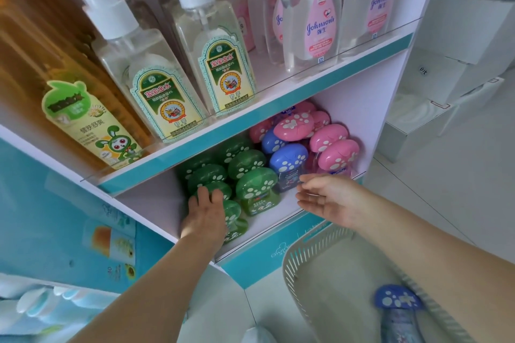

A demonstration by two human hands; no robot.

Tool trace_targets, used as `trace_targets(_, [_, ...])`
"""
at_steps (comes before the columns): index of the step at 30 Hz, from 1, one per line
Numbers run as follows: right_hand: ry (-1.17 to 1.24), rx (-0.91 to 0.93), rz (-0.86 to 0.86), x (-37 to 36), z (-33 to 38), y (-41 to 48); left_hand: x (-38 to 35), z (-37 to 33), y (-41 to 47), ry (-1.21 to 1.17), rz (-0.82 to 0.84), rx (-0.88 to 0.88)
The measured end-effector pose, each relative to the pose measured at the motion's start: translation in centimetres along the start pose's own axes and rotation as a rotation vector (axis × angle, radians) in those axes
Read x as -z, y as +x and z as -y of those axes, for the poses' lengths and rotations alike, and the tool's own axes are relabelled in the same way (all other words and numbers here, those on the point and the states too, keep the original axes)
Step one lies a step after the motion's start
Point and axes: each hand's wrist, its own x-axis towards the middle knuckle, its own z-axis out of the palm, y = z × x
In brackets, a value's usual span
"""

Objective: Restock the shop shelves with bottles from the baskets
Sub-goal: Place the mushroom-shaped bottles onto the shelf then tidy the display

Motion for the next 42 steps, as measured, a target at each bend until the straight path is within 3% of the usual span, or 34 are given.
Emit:
trace_targets(6, [-0.037, -0.005, -0.003, 0.8, 0.0, -0.5, 1.5, -0.4, -0.2, 0.081, -0.085, -0.003])
trace_targets(14, [-0.228, -0.017, -0.003, 3.7, -0.5, -2.2, 4.6, -3.3, -1.6, -0.167, -0.297, -0.123])
trace_targets(17, [-0.271, -0.040, -0.036, 6.1, -1.1, -3.0, 4.3, -6.9, -2.8, -0.276, -0.227, -0.300])
trace_targets(20, [-0.326, -0.052, -0.080, 8.4, -2.1, -3.7, 3.6, -10.9, -4.3, -0.239, -0.139, -0.484])
trace_targets(25, [-0.475, -0.115, -0.158, 12.1, -4.4, -3.7, 2.9, -15.0, -5.7, -0.184, -0.111, -0.630])
trace_targets(30, [-0.857, -0.108, -0.209, 16.2, -8.5, -4.3, 2.9, -16.6, -6.0, -0.143, -0.059, -0.661])
trace_targets(35, [-1.382, -0.272, 0.014, 18.4, -13.3, -5.5, 3.0, -17.2, -6.1, -0.152, -0.033, -0.668])
trace_targets(42, [-1.597, -0.338, 0.116, 19.5, -15.5, -7.2, 3.1, -18.1, -7.0, -0.150, -0.035, -0.705])
